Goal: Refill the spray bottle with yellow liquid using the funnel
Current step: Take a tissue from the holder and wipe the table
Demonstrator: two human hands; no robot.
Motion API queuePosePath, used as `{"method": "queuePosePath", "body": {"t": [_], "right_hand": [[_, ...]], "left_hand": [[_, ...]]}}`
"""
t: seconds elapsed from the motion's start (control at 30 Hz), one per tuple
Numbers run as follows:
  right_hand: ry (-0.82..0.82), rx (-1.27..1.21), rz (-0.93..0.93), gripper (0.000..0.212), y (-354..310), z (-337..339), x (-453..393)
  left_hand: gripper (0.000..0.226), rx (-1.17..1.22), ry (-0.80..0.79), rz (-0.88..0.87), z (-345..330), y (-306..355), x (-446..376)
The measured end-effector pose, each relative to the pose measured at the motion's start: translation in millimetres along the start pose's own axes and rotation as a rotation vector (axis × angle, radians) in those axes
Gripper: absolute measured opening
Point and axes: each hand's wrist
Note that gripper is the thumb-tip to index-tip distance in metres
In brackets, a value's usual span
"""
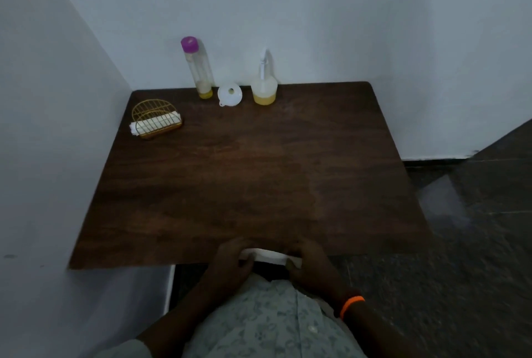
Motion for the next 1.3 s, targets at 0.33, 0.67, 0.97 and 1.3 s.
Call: {"method": "queuePosePath", "body": {"t": [0.33,0.67,0.97,1.3], "right_hand": [[0.351,-0.478,-0.405,0.011,-10.7,90.3,-27.8],[0.635,-0.596,-0.593,0.011,56.1,173.3,-25.6],[0.676,-0.652,-0.694,0.010,202.2,275.4,-56.4],[0.581,-0.681,-0.779,0.015,370.7,337.2,-154.0]], "left_hand": [[0.014,0.526,-0.183,0.317,14.4,58.9,-117.5],[0.017,0.448,-0.322,0.251,-56.8,156.8,-224.2],[0.030,0.209,-0.424,0.188,-183.5,257.1,-338.0],[0.023,-0.164,-0.545,-0.055,-317.6,311.1,-500.6]]}}
Point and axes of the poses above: each hand's wrist, its own x-axis away from the middle knuckle, its own z-axis out of the back of the hand, y = z × x, and after that the axes turned 4 degrees about y, right-handed
